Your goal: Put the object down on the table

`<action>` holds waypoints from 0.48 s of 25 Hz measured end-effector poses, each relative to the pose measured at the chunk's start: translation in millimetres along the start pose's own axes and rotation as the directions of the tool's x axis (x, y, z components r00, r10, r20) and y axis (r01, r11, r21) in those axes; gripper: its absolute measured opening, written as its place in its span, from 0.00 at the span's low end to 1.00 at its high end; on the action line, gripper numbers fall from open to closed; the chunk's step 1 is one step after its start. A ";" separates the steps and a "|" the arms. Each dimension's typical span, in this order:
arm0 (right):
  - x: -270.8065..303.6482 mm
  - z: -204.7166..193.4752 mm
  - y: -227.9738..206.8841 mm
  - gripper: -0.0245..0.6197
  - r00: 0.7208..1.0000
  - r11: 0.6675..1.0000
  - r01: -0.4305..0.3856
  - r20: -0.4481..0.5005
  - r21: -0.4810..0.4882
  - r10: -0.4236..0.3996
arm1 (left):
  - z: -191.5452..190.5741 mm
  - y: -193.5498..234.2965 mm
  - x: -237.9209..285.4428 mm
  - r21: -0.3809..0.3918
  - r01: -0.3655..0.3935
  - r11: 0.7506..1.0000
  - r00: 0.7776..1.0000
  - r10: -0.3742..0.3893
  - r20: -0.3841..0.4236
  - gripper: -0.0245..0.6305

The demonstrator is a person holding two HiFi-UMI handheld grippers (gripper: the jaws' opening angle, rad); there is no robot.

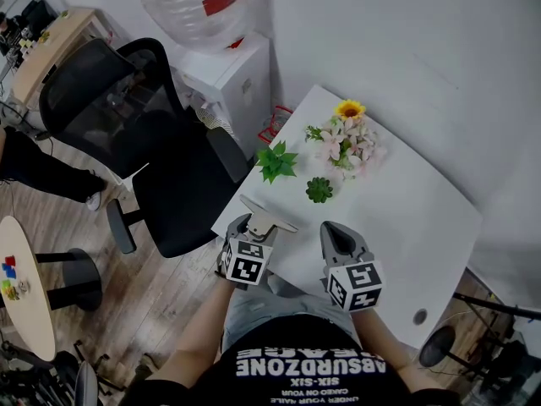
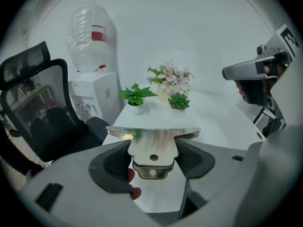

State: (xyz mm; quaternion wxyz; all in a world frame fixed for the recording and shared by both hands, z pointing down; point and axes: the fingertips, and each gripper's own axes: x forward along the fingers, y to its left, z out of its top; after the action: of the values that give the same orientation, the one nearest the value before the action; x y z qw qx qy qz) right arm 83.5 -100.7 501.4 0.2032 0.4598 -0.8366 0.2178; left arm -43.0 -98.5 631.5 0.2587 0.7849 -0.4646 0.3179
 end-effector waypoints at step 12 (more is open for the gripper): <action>1.5 -1.1 -2.1 0.03 1.000 1.000 0.013 -0.009 0.004 -0.013 | -9.4 -2.0 16.1 0.039 0.011 0.999 0.999 -0.009 -0.050 0.48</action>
State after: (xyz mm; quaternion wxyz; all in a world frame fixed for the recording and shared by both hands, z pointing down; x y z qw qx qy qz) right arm 84.7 -102.2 503.5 0.2072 0.4647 -0.8322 0.2203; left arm -37.8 -100.2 649.4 0.2561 0.7839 -0.4479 0.3453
